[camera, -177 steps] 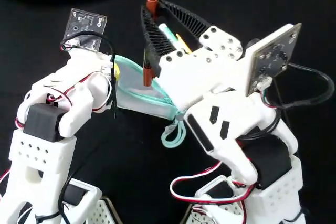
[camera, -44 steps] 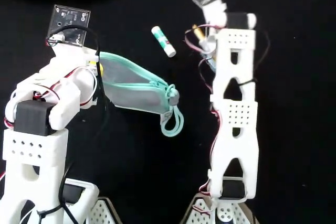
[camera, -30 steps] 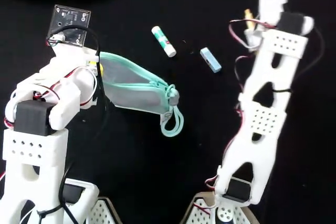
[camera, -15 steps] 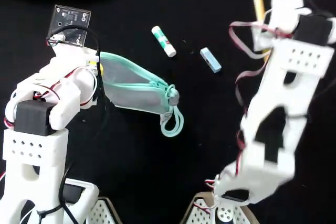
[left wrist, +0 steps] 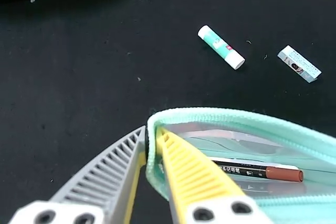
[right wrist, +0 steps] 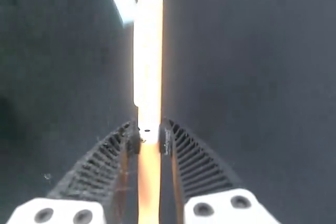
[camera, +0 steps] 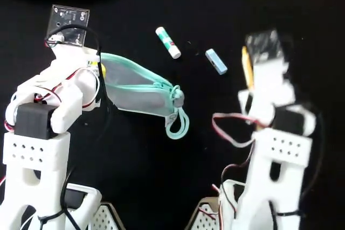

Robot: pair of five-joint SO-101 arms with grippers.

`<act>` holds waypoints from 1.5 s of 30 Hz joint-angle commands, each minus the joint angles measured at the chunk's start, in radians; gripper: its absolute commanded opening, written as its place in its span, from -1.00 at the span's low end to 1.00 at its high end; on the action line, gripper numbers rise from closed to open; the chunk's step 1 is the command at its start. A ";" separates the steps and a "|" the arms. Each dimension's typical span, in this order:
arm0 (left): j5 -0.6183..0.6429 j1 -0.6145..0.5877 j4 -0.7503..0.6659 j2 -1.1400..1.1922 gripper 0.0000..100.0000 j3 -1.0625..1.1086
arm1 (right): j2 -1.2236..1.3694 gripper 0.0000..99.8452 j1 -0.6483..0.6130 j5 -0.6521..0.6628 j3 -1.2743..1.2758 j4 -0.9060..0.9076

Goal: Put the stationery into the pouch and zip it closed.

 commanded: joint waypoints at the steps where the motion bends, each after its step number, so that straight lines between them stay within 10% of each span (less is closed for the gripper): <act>1: 0.018 -0.008 0.052 0.097 -0.94 0.050 | -0.047 -0.98 0.069 0.066 0.191 -0.138; 29: 0.018 -0.002 0.052 0.097 -0.94 0.044 | 0.400 -0.73 0.198 0.285 0.222 -0.244; 45: 0.015 -0.008 0.058 0.097 -0.94 0.047 | 0.417 -0.73 -0.034 0.221 0.005 -0.215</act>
